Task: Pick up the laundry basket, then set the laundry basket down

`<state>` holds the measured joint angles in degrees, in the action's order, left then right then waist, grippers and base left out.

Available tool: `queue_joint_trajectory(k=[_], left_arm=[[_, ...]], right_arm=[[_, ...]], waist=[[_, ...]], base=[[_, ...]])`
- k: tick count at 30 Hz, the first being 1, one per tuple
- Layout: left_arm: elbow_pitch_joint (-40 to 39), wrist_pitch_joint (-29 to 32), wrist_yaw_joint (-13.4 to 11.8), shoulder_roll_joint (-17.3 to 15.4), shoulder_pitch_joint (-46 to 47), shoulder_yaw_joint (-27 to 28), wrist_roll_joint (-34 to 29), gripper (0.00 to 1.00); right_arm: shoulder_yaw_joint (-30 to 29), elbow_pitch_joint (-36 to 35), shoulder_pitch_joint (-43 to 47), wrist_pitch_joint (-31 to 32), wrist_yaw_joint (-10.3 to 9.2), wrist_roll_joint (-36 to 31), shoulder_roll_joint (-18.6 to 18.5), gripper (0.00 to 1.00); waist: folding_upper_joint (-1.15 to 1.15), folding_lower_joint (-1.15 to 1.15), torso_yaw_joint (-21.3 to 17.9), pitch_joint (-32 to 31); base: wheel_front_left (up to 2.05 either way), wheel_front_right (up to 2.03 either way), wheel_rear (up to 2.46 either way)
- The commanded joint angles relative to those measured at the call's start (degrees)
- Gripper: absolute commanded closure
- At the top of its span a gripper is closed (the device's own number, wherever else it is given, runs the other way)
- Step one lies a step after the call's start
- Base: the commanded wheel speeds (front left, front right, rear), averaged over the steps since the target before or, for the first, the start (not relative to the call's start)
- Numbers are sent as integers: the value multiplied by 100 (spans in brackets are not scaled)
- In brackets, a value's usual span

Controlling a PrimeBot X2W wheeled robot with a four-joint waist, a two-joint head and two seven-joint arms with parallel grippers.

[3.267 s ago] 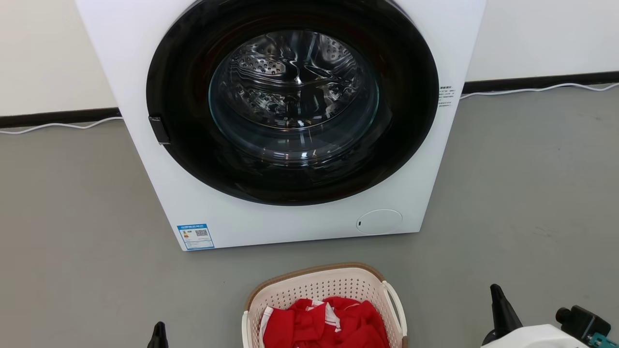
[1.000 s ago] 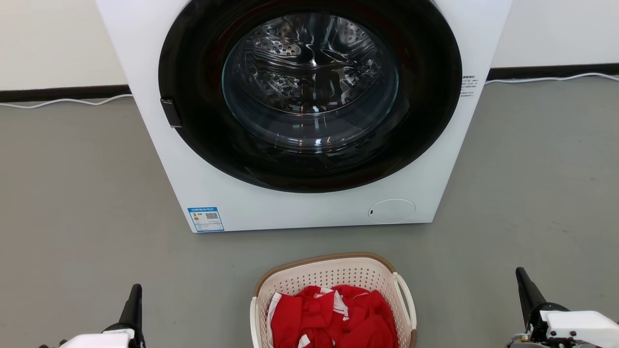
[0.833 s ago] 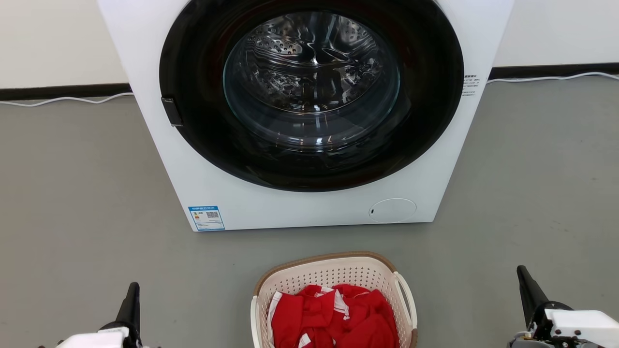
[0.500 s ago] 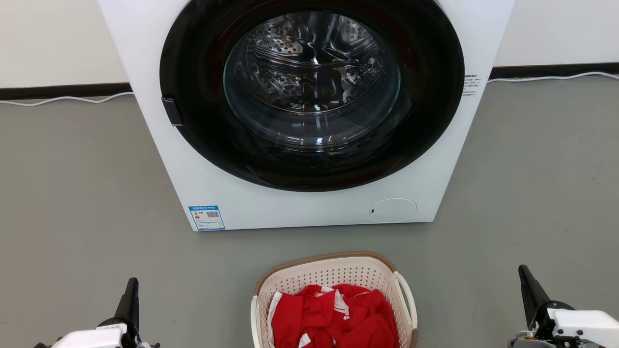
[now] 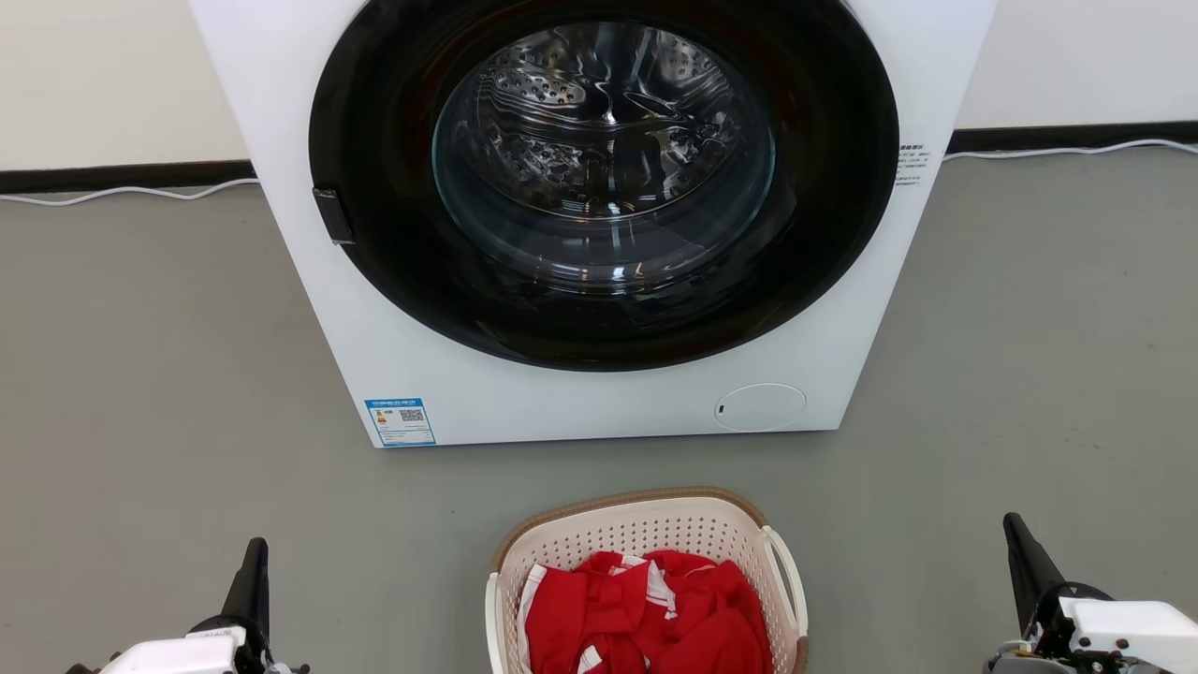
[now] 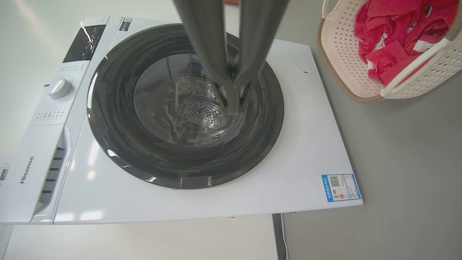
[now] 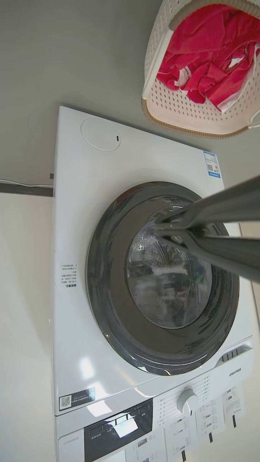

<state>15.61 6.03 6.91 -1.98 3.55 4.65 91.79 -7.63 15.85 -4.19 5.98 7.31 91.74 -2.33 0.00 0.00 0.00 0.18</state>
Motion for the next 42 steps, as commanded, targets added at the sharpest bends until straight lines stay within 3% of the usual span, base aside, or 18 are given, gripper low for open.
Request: queue_joint_trajectory(k=[1,42], left_arm=[[-155,46,58,-89,264,187,38,100],[-155,46,58,-89,264,186,38,100]], right_arm=[[110,-182,-200,51,18,42,-54,100],[111,-182,-200,51,18,42,-54,100]], waist=[[0,0,0,0],[0,0,0,0]], base=[[0,0,0],[0,0,0]])
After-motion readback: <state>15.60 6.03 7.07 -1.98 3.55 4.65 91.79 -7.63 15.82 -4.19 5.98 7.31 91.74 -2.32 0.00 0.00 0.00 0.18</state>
